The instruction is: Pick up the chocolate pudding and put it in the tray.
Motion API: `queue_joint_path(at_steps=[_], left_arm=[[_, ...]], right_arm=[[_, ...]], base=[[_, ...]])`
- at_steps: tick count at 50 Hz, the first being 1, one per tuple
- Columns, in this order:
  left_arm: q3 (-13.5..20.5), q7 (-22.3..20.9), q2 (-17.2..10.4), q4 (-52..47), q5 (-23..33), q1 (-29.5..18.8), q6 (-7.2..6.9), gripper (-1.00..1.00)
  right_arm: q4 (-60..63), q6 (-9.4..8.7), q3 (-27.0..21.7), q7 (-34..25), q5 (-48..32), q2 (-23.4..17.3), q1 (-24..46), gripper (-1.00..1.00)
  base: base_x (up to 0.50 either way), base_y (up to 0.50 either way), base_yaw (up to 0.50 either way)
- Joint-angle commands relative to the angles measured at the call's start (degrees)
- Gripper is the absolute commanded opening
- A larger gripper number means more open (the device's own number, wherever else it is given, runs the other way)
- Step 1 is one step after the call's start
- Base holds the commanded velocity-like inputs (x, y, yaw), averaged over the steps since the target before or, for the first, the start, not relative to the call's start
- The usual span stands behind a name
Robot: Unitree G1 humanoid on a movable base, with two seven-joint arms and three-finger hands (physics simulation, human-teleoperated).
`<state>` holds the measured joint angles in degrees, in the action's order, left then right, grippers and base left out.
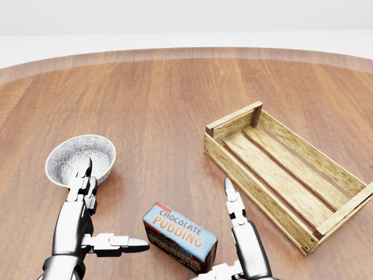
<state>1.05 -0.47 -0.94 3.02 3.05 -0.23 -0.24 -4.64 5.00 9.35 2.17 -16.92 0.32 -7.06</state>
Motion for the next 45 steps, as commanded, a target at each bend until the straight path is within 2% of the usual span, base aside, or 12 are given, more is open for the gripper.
queue_joint_path(at_steps=[1, 27, 32, 39, 45], left_arm=[[0.14, -0.54, 0.03, 0.16, -0.74, -0.09, 0.89, 1.00], [0.12, -0.70, 0.04, -0.71, -0.79, 0.19, 0.22, 1.00], [0.12, -0.68, 0.05, -0.33, -0.78, 0.15, 0.57, 1.00], [0.16, -0.75, 0.01, -0.77, -0.88, 0.14, 0.10, 1.00], [0.17, -0.80, 0.00, -0.61, -0.88, 0.11, 0.24, 1.00]], right_arm=[[-2.58, 0.00, 0.16, 0.29, -0.92, 0.21, 0.56, 1.00], [-8.64, 0.00, 0.25, 1.46, -2.87, 0.61, 1.99, 1.00], [-10.18, 0.00, 0.27, 1.84, -3.39, 0.67, 2.33, 1.00], [-13.02, 0.00, 0.03, 2.44, -3.98, 0.85, 3.36, 1.00], [-14.46, 0.00, -0.14, 2.72, -4.36, 0.94, 3.76, 1.00]], base=[[0.00, 0.00, 0.00], [0.00, 0.00, 0.00], [0.00, 0.00, 0.00], [0.00, 0.00, 0.00], [0.00, 0.00, 0.00]])
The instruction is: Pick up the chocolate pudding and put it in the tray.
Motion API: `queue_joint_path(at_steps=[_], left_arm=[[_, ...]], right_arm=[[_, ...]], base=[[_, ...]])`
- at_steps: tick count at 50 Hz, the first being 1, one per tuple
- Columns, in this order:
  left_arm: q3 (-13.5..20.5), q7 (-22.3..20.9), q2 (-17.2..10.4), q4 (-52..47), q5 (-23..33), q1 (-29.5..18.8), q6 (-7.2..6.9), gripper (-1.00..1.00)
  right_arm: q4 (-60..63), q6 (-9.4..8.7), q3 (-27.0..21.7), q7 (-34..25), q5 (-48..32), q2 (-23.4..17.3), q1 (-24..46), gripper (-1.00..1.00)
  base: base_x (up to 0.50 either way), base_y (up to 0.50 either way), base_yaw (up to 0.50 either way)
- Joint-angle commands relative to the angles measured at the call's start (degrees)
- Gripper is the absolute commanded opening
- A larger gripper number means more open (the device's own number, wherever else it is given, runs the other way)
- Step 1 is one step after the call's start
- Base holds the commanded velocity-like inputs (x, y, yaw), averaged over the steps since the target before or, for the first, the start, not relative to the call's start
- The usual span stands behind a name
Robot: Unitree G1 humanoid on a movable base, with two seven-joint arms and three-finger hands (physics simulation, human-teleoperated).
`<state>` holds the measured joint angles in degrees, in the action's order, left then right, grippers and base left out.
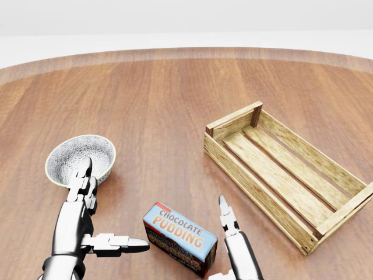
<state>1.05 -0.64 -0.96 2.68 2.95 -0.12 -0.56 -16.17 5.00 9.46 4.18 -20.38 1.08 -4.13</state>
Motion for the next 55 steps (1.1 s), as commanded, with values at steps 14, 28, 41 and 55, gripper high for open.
queue_joint_path(at_steps=[14, 28, 41, 55], left_arm=[[0.16, -0.67, 0.03, 0.04, -0.81, -0.01, 0.93, 1.00], [0.10, -0.65, 0.04, 0.02, -0.74, -0.06, 0.93, 1.00], [0.02, -0.61, 0.10, 0.15, -0.72, -0.07, 1.13, 1.00], [-0.01, -0.66, 0.09, -0.27, -0.72, 0.09, 1.09, 1.00]], right_arm=[[-5.51, 0.00, -0.60, 1.21, -1.46, 0.30, 1.68, 1.00], [-8.08, 0.00, -0.89, 1.67, -1.93, 0.38, 2.57, 1.00], [-10.09, 0.00, -1.05, 2.03, -2.35, 0.36, 3.00, -1.00], [-10.37, 0.00, -1.37, 2.20, -2.38, 0.44, 3.23, -1.00]], base=[[0.00, 0.00, 0.00], [0.00, 0.00, 0.00], [0.00, 0.00, 0.00], [0.00, 0.00, 0.00]])
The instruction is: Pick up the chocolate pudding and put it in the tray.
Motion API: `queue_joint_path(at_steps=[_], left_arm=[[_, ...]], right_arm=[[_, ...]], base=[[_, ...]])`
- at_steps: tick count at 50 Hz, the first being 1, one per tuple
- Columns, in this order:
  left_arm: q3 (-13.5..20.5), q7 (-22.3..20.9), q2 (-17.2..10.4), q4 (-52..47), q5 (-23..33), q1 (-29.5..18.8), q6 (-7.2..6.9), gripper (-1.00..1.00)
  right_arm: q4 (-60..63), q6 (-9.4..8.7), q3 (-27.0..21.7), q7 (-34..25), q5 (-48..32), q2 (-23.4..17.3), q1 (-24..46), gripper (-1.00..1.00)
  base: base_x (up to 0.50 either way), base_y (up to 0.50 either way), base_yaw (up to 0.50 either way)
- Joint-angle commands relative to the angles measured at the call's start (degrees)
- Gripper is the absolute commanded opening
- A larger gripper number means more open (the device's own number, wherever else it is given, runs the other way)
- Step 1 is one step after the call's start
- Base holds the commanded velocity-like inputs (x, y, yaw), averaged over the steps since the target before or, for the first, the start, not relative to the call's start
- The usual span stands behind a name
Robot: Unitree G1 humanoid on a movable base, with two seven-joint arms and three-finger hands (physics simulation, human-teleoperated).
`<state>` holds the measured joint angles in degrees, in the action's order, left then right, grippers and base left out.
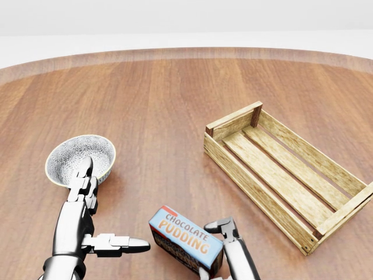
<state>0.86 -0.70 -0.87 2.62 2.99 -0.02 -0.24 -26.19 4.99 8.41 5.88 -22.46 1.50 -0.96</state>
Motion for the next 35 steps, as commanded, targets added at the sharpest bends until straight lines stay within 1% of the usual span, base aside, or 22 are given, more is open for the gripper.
queue_joint_path(at_steps=[1, 5, 7, 10, 12, 14, 16, 20, 23, 30, 32, 35], left_arm=[[0.23, -0.63, -0.02, 0.21, -0.79, -0.11, 1.10, 1.00], [0.31, -0.68, -0.05, 0.41, -0.88, -0.21, 1.22, 1.00], [0.26, -0.71, -0.04, 0.17, -0.86, -0.15, 1.00, 1.00], [0.28, -0.72, -0.05, 0.74, -0.85, -0.27, 1.46, 1.00], [0.28, -0.71, -0.04, 0.67, -0.87, -0.26, 1.38, 1.00], [0.22, -0.72, -0.02, 0.23, -0.84, -0.12, 1.09, 1.00], [0.25, -0.72, -0.02, 0.51, -0.86, -0.14, 1.32, 1.00], [0.18, -0.73, 0.00, -0.16, -0.82, 0.04, 0.83, 1.00], [0.19, -0.75, 0.00, -0.04, -0.82, 0.06, 0.98, 1.00], [0.23, -0.84, -0.04, -0.42, -0.87, 0.15, 0.66, 1.00], [0.20, -0.85, -0.03, -0.79, -0.85, 0.23, 0.39, 1.00], [0.24, -0.88, -0.04, -0.73, -0.87, 0.23, 0.45, 1.00]], right_arm=[[-0.07, 0.01, -0.33, 0.44, -0.29, 0.04, -0.01, -1.00], [0.88, 0.01, -0.33, 0.38, -0.14, 0.11, -0.15, -1.00], [2.62, 0.01, -0.18, -0.03, 0.02, 0.12, -0.77, -1.00], [3.91, 0.01, -0.07, -0.33, 0.34, 0.10, -1.14, -1.00], [5.43, 0.01, 0.12, -0.72, 0.56, 0.09, -1.66, -1.00], [8.72, 0.01, 0.35, -1.64, 1.11, 0.08, -2.55, -1.00], [12.46, 0.01, 0.35, -2.66, 2.11, 0.00, -3.03, -1.00], [19.27, 0.01, 1.09, -4.29, 3.33, -0.24, -4.50, -1.00], [22.29, 0.01, 1.34, -4.82, 3.95, -0.36, -4.74, -1.00], [24.82, 0.01, 1.86, -5.10, 4.46, -0.56, -5.12, -1.00], [25.34, 0.01, 1.91, -5.19, 4.56, -0.60, -5.15, -1.00], [25.87, 0.01, 2.07, -5.23, 4.56, -0.63, -5.13, -1.00]], base=[[0.00, 0.00, 0.00], [0.00, 0.00, 0.00], [0.00, 0.00, 0.00], [0.00, 0.00, 0.00], [0.00, 0.00, 0.00], [0.00, 0.00, 0.00], [0.00, 0.00, 0.00], [0.00, 0.00, 0.00], [0.00, 0.00, 0.00], [0.00, 0.00, 0.00], [0.00, 0.00, 0.00], [0.00, 0.00, 0.00]])
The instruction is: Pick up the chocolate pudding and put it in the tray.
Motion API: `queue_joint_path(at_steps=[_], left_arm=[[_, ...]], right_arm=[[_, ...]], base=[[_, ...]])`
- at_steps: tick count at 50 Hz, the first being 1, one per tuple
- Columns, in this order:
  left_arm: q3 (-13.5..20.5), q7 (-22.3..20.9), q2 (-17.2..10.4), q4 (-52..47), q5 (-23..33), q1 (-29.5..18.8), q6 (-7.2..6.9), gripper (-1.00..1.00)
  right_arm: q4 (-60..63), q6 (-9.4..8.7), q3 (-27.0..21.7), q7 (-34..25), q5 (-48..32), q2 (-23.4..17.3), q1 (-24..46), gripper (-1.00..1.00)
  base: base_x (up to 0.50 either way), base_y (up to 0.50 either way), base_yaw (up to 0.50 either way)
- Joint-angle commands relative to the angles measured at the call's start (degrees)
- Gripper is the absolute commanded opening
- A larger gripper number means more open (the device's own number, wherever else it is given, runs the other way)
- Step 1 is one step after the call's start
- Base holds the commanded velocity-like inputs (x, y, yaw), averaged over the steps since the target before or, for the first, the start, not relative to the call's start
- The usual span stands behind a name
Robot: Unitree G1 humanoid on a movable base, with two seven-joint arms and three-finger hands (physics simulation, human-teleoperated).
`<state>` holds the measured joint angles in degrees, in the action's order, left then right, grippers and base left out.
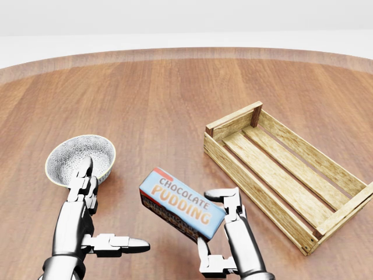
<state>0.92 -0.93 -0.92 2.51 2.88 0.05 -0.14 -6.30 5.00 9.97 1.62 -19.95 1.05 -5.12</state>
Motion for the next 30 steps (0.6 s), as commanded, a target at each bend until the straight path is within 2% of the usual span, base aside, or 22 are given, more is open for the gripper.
queue_joint_path(at_steps=[1, 13, 15, 20, 30], left_arm=[[0.16, -0.65, 0.02, -0.78, -0.75, 0.18, 0.22, 1.00], [0.08, -0.59, 0.08, -0.44, -0.70, 0.18, 0.53, 1.00], [0.05, -0.58, 0.09, 0.09, -0.63, 0.16, 1.01, 1.00], [0.03, -0.61, 0.08, -0.48, -0.63, 0.20, 0.52, 1.00], [0.24, -0.59, 0.01, 0.59, -0.87, -0.42, 0.93, 1.00]], right_arm=[[6.17, 0.00, 0.57, -1.01, 2.03, -0.19, -0.97, -1.00], [5.61, 0.00, 0.21, -1.06, 1.54, -0.23, 0.42, -1.00], [6.81, 0.00, 0.27, -1.33, 1.21, -0.10, 0.70, -1.00], [7.11, 0.00, -0.71, -2.10, 0.76, 0.17, 4.58, -1.00], [6.01, 0.00, -2.97, -3.30, -0.22, 0.65, 12.65, -1.00]], base=[[0.00, 0.00, 0.00], [0.00, 0.00, 0.00], [0.00, 0.00, 0.00], [0.00, 0.00, 0.00], [0.00, 0.00, 0.00]])
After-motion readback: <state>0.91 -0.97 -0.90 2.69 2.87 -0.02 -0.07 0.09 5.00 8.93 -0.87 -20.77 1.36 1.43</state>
